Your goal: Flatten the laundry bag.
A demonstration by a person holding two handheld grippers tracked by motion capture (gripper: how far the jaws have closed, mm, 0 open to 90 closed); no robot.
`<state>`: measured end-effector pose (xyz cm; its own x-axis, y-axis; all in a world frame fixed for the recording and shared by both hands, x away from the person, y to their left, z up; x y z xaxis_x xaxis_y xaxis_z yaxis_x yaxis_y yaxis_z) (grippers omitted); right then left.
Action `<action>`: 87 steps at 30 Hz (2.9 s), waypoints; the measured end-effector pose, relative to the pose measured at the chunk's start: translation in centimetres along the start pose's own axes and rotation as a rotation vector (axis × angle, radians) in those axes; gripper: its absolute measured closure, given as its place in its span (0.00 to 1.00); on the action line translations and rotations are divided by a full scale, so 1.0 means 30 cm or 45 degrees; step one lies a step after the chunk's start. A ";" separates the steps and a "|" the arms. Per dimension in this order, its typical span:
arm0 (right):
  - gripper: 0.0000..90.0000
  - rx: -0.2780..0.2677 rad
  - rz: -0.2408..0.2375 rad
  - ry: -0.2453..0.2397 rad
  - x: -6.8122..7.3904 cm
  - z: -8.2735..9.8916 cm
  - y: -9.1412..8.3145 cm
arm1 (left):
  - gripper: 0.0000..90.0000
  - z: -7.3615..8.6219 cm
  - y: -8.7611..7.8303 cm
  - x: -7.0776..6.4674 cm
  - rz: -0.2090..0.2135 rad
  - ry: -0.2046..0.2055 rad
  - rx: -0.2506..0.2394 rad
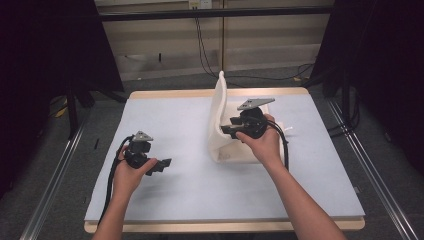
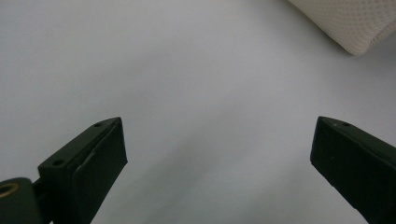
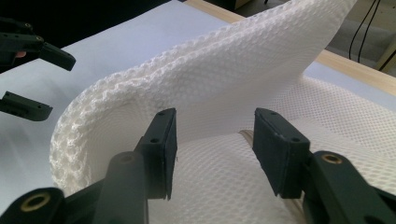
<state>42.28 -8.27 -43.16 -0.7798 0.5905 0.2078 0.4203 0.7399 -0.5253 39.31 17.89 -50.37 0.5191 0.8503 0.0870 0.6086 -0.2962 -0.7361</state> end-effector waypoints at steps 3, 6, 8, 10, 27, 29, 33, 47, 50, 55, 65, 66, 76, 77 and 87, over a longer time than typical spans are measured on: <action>0.50 -0.005 0.015 0.013 -0.008 -0.003 -0.011 | 0.04 0.001 -0.005 0.003 0.009 0.009 0.003; 0.46 -0.007 0.022 0.038 -0.018 -0.002 -0.020 | 0.04 0.000 -0.004 0.001 0.008 -0.001 -0.001; 0.46 -0.009 0.032 0.034 -0.027 -0.005 -0.024 | 0.04 0.000 -0.002 0.001 0.004 -0.003 -0.004; 0.46 -0.007 0.031 0.032 -0.026 -0.006 -0.024 | 0.04 0.001 -0.002 0.000 0.009 -0.002 0.003; 0.51 -0.018 0.061 0.034 -0.057 -0.016 -0.099 | 0.04 -0.006 0.010 -0.044 0.055 0.011 0.007; 0.54 -0.016 0.072 0.038 -0.068 -0.011 -0.109 | 0.04 -0.008 0.013 -0.043 0.049 0.003 -0.005; 0.58 -0.033 0.089 0.059 -0.090 -0.002 -0.138 | 0.04 -0.005 0.012 -0.040 0.045 0.010 0.009; 0.98 -0.013 0.140 0.090 -0.140 0.039 -0.239 | 0.04 -0.002 0.011 -0.035 0.048 0.005 0.016; 1.00 -0.009 0.174 0.093 -0.171 0.064 -0.276 | 0.04 -0.003 0.011 -0.036 0.044 0.001 0.011; 1.00 -0.003 0.208 0.124 -0.210 0.108 -0.293 | 0.04 -0.003 0.011 -0.035 0.049 0.002 0.016; 1.00 0.032 0.181 0.103 -0.194 0.135 -0.214 | 0.04 -0.002 0.020 -0.041 0.046 0.006 0.016; 1.00 0.021 0.179 0.103 -0.188 0.128 -0.206 | 0.04 -0.002 0.021 -0.041 0.042 0.003 0.015; 1.00 -0.022 0.083 0.048 -0.096 0.047 -0.078 | 0.04 0.002 0.017 -0.038 0.045 0.021 0.028; 1.00 -0.022 0.083 0.048 -0.096 0.047 -0.078 | 0.04 0.002 0.017 -0.038 0.045 0.021 0.028; 0.97 0.006 0.068 0.019 -0.078 0.058 -0.034 | 0.04 0.011 0.014 -0.026 0.050 -0.001 0.027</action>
<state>42.87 -10.96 -44.56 -0.7494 0.6337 0.1917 0.4586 0.7057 -0.5400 38.97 17.25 -50.97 0.5421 0.8384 0.0572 0.5746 -0.3201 -0.7533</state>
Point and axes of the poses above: each handheld gripper's, and its own axes: y roughly forward along the jaws, z roughly out of its underside, x roughly to its left, the point moved 9 cm from there along y, roughly forward along the jaws, and after that the axes turned 13 degrees about -z, right-handed, at the moved point
